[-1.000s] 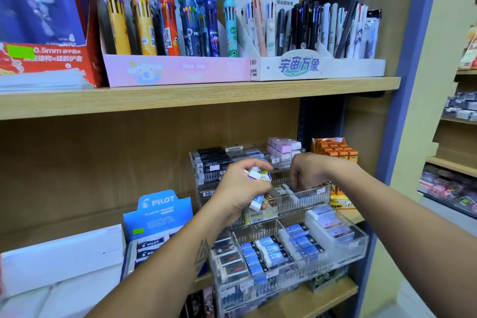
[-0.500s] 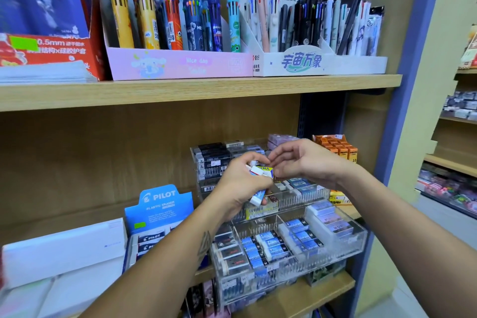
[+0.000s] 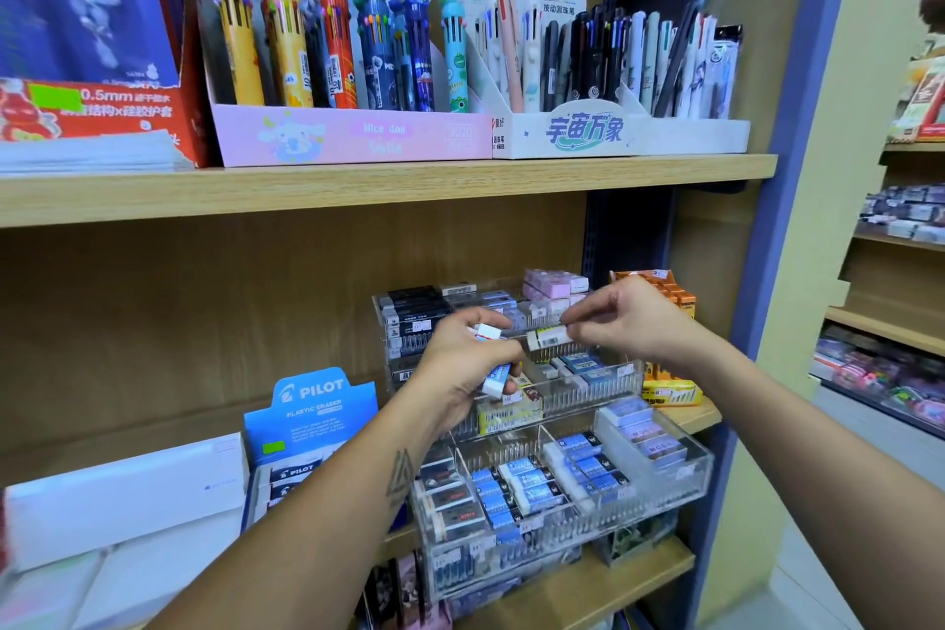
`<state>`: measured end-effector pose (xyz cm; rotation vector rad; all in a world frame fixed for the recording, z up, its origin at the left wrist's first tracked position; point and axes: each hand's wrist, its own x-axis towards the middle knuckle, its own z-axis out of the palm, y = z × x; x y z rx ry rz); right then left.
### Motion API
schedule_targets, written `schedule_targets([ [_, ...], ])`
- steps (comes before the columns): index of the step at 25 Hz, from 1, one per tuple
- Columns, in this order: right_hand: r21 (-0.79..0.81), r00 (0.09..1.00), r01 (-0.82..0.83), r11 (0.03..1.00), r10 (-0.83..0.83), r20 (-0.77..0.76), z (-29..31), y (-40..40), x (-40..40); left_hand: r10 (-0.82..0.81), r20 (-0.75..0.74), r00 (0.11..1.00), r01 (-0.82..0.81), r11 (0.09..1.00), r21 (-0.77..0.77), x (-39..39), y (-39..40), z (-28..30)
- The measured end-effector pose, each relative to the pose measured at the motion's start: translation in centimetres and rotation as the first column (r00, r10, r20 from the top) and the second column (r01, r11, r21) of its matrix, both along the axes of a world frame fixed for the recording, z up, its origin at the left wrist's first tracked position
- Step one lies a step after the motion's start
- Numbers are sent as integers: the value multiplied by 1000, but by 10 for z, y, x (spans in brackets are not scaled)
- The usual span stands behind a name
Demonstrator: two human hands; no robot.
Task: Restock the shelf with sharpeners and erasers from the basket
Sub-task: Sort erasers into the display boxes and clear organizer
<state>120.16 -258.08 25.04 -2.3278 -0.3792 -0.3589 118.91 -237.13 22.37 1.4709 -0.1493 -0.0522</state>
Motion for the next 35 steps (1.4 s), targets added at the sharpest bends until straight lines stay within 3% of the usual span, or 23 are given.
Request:
schedule_targets([
  [2,-273,999,36,961,-39,-7,-3,-4,9,1,-13,1000,-1,1000,-6,1,-1,-1],
  [4,-392,999,15,920,-34,-41,-7,1,19,1,-20,1000,-1,1000,-5,2,-1,-2],
  [11,-541,983,-86,837,-17,-183,-13,19,38,-9,-19,1000,9,1000,17,4,0,-1],
  [20,-587,965,3,810,-156,-210,-16,39,41,-27,-8,1000,27,999,30,5,2,-3],
  [22,-490,974,-27,871,-88,-210,-10,39,36,-63,5,998,63,997,36,5,3,-3],
  [23,-280,972,-49,959,-18,-232,-6,39,32,-85,13,996,85,996,36,6,4,-3],
  [24,59,954,-84,995,97,-283,-4,41,26,-105,17,994,104,994,36,6,5,-4],
  [25,383,911,-114,917,250,-328,-3,44,19,-121,20,992,120,992,37,5,6,-3],
  [26,573,865,-131,809,376,-333,-4,47,15,-132,19,991,131,991,38,4,6,-3],
  [27,646,837,-141,750,439,-327,-7,48,13,-137,18,990,136,990,39,4,7,-2],
  [29,646,843,-163,746,445,-301,-16,49,12,-145,21,989,144,989,28,3,7,-1],
  [33,581,961,-48,813,196,-195,-24,37,12,-115,3,993,115,993,-20,3,6,-1],
  [35,464,984,-18,886,98,-149,-22,32,6,-77,-14,997,77,997,-6,3,4,-1],
])
